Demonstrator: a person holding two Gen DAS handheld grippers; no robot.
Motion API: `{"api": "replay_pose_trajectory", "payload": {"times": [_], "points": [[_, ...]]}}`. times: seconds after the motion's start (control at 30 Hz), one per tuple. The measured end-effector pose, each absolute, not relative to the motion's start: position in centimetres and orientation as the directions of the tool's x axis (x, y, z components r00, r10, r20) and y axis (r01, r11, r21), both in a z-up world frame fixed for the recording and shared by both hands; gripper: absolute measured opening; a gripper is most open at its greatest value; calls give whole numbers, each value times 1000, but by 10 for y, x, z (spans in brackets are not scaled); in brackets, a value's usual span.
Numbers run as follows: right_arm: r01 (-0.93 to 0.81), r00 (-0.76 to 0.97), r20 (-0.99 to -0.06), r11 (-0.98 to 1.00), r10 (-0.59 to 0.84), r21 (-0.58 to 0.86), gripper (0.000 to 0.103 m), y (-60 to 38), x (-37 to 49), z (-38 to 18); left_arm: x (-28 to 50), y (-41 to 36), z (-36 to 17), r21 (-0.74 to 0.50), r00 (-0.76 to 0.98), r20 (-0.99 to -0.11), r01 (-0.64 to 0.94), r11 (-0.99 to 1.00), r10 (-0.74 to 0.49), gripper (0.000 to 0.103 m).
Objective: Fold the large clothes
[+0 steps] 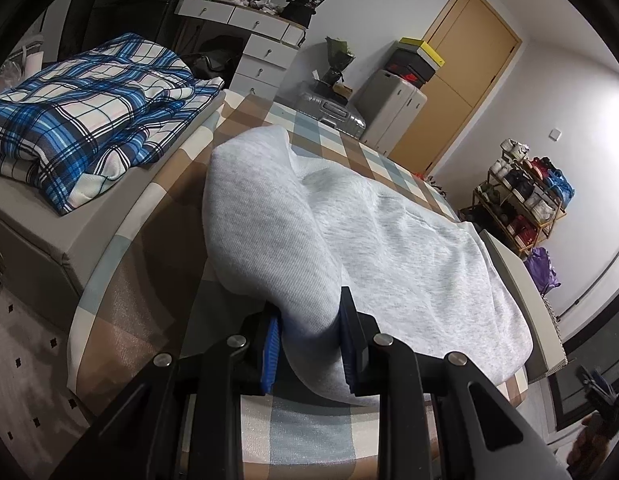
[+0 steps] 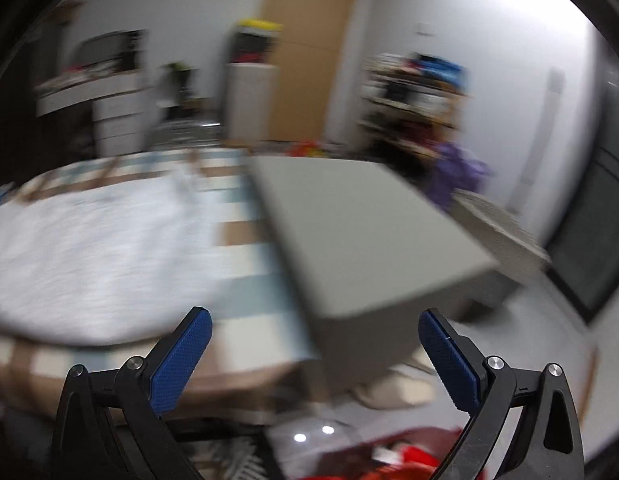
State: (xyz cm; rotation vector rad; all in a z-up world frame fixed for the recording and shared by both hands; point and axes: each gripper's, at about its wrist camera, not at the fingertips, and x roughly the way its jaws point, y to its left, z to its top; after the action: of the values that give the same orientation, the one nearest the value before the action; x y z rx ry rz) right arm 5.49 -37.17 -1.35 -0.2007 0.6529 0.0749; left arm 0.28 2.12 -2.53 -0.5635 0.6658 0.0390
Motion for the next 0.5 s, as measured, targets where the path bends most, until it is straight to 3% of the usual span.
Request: {"api": "replay_pose_trajectory", "payload": {"times": [0.17, 0.33, 0.5], "points": [[-536, 679, -646, 836, 347, -115, 103, -223, 67, -40, 2, 21, -20, -490, 802, -578, -193, 850, -151, 20], [-725, 579, -663, 672, 474, -152, 103, -128, 61, -63, 5, 21, -14, -494, 808, -567, -179, 851, -159, 20], [-792, 493, -709, 597, 505, -125, 103, -82, 65, -80, 9, 22, -13, -492, 802, -574, -177, 852, -164, 20]]}}
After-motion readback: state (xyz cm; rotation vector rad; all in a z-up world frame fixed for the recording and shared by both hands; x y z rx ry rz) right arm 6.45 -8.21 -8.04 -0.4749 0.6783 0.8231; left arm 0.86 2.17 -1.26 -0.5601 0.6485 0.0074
